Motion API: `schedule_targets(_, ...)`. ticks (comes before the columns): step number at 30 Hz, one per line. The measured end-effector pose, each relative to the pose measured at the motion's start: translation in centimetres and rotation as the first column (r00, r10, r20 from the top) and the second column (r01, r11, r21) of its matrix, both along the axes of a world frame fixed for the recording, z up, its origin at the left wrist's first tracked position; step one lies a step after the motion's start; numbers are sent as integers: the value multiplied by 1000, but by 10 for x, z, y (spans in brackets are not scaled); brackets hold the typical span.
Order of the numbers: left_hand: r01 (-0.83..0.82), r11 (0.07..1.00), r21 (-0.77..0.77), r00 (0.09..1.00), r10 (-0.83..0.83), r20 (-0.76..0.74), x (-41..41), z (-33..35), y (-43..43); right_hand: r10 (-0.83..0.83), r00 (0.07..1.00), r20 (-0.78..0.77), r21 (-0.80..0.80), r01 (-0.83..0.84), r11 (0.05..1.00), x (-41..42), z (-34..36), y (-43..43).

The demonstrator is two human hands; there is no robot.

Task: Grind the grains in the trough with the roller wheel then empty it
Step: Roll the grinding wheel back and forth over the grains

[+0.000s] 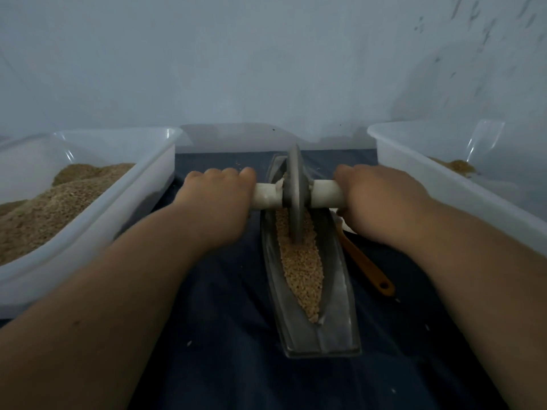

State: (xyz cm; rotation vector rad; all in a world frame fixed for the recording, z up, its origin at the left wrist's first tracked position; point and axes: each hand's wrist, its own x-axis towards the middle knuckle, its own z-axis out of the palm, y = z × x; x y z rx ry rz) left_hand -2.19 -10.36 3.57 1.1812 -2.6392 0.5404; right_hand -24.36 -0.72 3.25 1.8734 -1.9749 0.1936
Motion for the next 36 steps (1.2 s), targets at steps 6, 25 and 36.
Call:
schedule_targets(6,132,946,298,962,-194,190,27,22,22,98,994,-39,278,-83,957,-1,22,43)
schedule_targets(25,-43,981,-187,988,15,-151,-11,-24,-10,-122,993,2,-149,121,982,-2,-19,-16)
schedule_targets(36,128,977,170,971,-158,180,25,19,27,99,990,97,389,-129,912,2,38,56)
